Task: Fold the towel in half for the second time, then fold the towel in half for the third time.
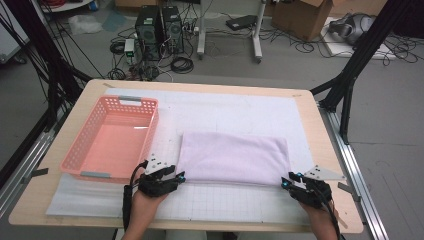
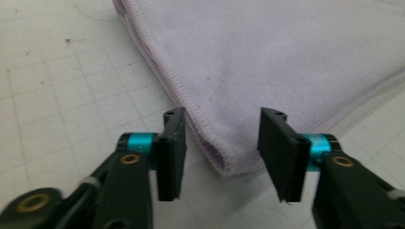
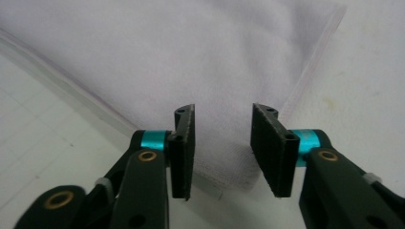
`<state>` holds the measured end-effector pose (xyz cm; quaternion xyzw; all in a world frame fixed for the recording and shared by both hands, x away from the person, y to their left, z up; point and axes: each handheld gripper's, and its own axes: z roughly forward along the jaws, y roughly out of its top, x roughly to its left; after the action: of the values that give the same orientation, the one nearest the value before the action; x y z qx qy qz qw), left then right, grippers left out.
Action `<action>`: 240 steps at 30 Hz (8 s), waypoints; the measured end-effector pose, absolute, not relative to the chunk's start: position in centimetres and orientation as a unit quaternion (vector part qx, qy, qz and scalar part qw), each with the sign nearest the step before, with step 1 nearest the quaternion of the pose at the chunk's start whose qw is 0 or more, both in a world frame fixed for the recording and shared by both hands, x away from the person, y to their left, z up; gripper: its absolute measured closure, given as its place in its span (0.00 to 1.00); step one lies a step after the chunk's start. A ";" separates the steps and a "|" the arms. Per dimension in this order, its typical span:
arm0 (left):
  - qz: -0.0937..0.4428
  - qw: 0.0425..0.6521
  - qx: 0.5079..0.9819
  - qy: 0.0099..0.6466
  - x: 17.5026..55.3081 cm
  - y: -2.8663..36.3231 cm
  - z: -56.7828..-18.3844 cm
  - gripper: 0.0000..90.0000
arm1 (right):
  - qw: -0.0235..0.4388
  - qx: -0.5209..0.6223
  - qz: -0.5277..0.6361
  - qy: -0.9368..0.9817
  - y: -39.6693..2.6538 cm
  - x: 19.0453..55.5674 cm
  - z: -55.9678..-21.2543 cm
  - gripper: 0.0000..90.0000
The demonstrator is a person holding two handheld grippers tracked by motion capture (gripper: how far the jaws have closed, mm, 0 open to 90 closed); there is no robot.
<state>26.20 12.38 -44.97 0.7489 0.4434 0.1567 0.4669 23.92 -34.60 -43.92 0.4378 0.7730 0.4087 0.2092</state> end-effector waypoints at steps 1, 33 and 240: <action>0.158 0.472 0.745 0.444 26.1 12.6 -44.9 0.52 | 0.212 0.434 0.418 0.769 -34.9 23.8 -43.8 0.61; 0.153 0.531 0.731 0.400 25.7 12.8 -44.3 0.25 | 0.233 0.446 0.461 0.731 -36.0 23.5 -43.2 0.23; 0.160 0.553 0.726 0.376 27.7 10.4 -43.0 0.25 | 0.180 0.449 0.411 0.773 -32.5 27.1 -41.2 0.67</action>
<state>27.66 10.43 -43.03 0.7261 0.3764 0.1599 0.5528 27.09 -32.46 -41.21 0.4492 0.7728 0.4108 0.1797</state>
